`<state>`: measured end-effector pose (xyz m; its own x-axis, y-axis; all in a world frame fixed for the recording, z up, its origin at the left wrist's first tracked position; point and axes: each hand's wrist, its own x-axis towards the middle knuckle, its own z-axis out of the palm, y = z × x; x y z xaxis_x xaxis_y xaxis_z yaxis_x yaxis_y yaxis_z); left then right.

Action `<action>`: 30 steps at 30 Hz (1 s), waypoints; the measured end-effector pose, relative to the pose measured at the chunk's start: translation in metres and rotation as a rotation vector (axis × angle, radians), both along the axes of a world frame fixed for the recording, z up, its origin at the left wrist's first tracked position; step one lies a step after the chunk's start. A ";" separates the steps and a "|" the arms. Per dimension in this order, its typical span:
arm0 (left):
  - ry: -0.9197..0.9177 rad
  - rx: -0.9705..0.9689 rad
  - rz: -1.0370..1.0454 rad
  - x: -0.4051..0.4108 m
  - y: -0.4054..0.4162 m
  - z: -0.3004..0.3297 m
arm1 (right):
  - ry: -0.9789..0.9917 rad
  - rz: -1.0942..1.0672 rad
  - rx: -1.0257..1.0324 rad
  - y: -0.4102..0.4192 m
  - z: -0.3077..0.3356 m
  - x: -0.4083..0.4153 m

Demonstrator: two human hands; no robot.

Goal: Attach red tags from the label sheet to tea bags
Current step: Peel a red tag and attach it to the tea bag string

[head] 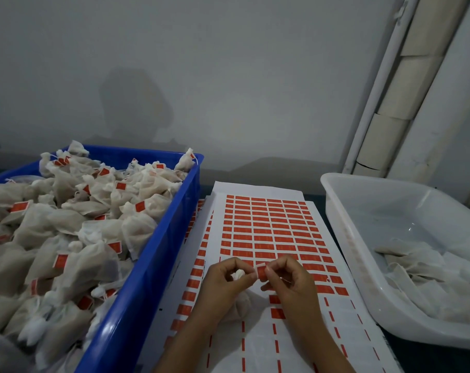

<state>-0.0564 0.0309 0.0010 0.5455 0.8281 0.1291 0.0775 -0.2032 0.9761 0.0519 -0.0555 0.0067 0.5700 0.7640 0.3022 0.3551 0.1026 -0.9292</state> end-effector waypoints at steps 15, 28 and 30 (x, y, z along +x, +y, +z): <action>0.012 0.027 -0.022 0.000 0.000 0.000 | 0.006 -0.023 -0.029 -0.001 0.001 -0.002; -0.028 -0.040 -0.049 -0.001 -0.003 0.004 | -0.029 -0.062 0.014 -0.001 0.003 -0.002; -0.017 -0.015 -0.035 0.000 -0.004 0.003 | -0.061 -0.067 0.017 -0.001 0.003 -0.001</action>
<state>-0.0565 0.0265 0.0037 0.5717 0.8106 0.1266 0.0539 -0.1911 0.9801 0.0510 -0.0570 0.0101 0.5998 0.7191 0.3509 0.4177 0.0927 -0.9038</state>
